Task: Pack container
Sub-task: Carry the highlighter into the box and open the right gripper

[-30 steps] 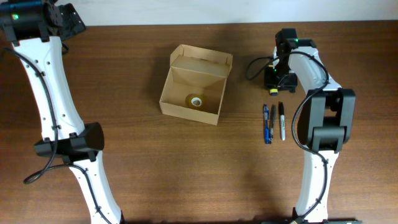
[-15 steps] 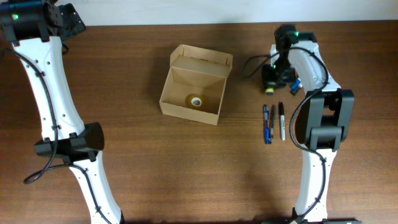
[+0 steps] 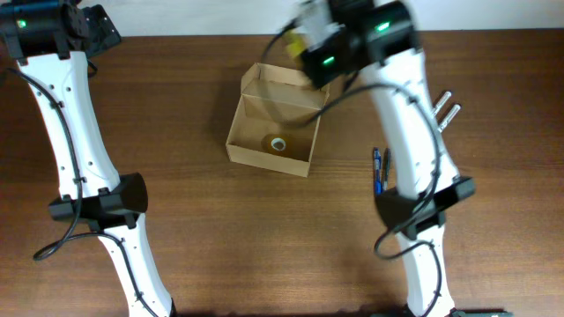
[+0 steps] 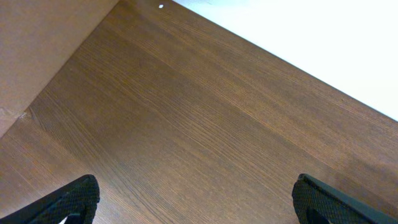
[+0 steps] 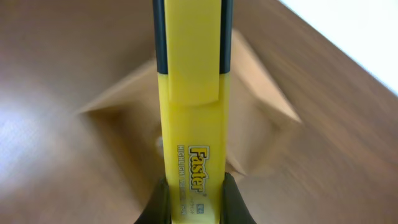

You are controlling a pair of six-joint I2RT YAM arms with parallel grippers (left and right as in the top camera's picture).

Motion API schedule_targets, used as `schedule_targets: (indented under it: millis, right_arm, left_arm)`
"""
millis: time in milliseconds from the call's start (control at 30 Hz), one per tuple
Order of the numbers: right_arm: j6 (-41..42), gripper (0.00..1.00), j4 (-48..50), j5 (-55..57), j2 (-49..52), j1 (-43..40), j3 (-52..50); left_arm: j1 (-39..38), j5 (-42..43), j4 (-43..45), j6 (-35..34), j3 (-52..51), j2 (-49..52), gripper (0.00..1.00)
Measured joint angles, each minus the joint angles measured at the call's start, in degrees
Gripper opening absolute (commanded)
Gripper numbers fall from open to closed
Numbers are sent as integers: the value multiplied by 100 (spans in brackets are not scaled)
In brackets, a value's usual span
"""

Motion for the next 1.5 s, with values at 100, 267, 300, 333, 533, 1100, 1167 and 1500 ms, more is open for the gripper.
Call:
schedule_targets:
  millis: [100, 267, 300, 333, 533, 1100, 1167, 1500]
  right_arm:
    - [-542, 4, -26, -33, 52, 474, -85]
    - [-1290, 4, 131, -28, 352, 752, -654]
    - [-1375, 4, 201, -7, 444, 767, -800]
    - [-1445, 4, 293, 13, 522, 769, -964]
    - [-1644, 4, 1054, 118, 763, 708, -2201]
    - [-1652, 43, 1593, 122, 778, 553, -3606]
    - [-1523, 54, 1486, 120, 778, 555, -3445]
    - [-485, 54, 1040, 691, 254, 540, -1969]
  left_arm:
    - [0, -2, -2, 2, 0, 0, 100]
    - [0, -2, 0, 0, 0, 0, 100]
    - [0, 0, 0, 0, 0, 0, 100]
    - [0, 0, 0, 0, 0, 0, 100]
    - [0, 0, -2, 2, 0, 0, 100]
    - [0, -2, 0, 2, 0, 0, 100]
    - [0, 0, 0, 2, 0, 0, 100]
    - [0, -2, 0, 2, 0, 0, 100]
